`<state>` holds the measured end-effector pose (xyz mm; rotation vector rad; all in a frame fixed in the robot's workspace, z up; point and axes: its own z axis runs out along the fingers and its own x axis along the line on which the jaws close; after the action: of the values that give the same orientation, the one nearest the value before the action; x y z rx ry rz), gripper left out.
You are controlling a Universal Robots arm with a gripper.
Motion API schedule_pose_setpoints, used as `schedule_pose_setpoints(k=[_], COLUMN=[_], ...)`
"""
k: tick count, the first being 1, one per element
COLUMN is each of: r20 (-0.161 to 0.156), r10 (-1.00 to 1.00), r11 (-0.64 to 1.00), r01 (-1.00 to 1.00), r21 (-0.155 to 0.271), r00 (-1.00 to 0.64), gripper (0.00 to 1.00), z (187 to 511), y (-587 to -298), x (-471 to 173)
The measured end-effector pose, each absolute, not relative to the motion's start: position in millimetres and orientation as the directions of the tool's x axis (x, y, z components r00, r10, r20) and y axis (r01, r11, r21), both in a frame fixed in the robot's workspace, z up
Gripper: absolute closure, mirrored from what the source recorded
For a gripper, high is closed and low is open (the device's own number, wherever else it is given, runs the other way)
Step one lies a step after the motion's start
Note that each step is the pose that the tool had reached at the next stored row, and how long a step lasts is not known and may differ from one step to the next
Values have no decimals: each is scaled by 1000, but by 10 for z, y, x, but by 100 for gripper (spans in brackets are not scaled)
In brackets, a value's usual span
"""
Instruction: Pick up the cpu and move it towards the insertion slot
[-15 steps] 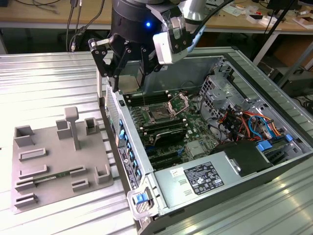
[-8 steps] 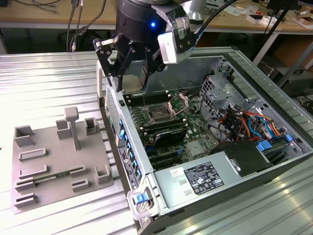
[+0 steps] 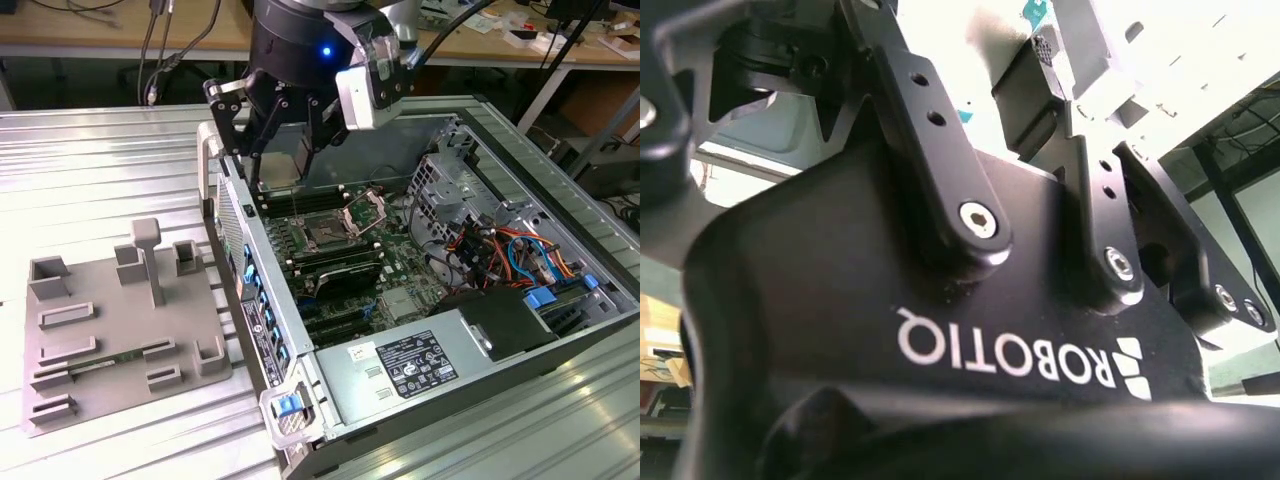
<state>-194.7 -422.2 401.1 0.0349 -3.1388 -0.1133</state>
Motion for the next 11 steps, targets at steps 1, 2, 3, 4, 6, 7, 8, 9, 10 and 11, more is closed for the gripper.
schedule_pose_setpoints(k=[1,2,3,4,6,7,8,9,10,11], r20=[0,0,0,0,0,0,0,0,0,0], r10=[-22,-22,-22,-22,-22,-22,-22,-22,-22,-22], r11=[997,997,997,997,997,997,997,997,997,997], r01=[-22,-22,-22,-22,-22,-22,-22,-22,-22,-22], r21=[72,72,72,72,72,72,72,72,72,72], r00=[-1000,-1000,-1000,-1000,-1000,-1000,-1000,-1000,-1000,-1000], gripper=[45,45,45,45,45,45,45,45,45,45], z=[4010,4009,4009,4008,4008,4007,4007,4006,4006,4005], y=[-4222,-4222,-4222,-4222,-4222,-4222,-4222,-4222,-4222,-4222], x=[-1932,-1925,-1913,-1901,-1885,-1868,-1857,-1848,-1830,-1821])
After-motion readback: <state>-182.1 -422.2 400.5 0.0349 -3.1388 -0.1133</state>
